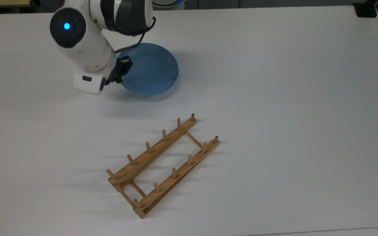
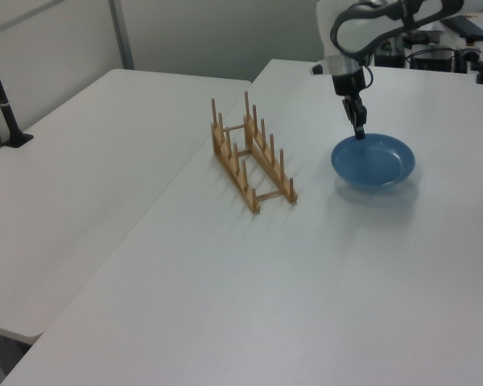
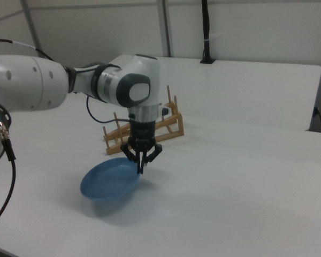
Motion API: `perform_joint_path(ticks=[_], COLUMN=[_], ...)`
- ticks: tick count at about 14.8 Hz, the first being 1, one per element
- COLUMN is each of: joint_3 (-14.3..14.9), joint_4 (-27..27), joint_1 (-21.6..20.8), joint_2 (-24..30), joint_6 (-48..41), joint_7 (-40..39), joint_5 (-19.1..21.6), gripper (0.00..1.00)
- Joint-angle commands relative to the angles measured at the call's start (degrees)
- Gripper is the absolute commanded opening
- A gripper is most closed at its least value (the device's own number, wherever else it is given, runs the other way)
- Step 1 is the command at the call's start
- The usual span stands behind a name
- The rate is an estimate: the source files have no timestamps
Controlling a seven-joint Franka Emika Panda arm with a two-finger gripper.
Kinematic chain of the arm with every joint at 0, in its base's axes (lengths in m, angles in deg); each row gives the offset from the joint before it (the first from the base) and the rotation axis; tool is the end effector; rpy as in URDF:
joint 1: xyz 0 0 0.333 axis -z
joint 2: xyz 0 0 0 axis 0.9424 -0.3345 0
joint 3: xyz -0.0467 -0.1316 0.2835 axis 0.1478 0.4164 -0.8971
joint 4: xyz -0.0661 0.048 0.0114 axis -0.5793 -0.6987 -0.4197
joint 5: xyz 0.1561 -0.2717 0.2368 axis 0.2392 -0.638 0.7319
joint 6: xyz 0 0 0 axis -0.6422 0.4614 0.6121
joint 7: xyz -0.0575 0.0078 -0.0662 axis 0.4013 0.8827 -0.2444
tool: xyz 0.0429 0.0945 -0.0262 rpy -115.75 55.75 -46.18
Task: Pick plate from plate rack
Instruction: 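Lower the held blue plate flat onto the table beside the rack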
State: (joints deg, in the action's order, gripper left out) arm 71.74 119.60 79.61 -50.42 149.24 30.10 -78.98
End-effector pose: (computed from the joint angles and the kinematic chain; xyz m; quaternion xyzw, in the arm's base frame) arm 0.6307 -0.1025 0.3634 -0.9515 -0.2708 0.1357 0.0544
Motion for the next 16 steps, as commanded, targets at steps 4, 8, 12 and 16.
perform_joint_path(ticks=[4,8,12,16], joint_3=[0.16,0.16,0.16,0.24], joint_4=[3.97,3.71,1.26,0.37], joint_1=[0.6,0.69,0.6,0.6], joint_2=[-0.41,-0.23,1.78,9.58], joint_6=[0.18,-0.87,-2.28,-3.87], joint_7=[-3.13,-2.69,0.02,8.26], joint_5=[1.29,1.2,0.59,0.41], gripper=[0.01,0.42,1.0,1.0])
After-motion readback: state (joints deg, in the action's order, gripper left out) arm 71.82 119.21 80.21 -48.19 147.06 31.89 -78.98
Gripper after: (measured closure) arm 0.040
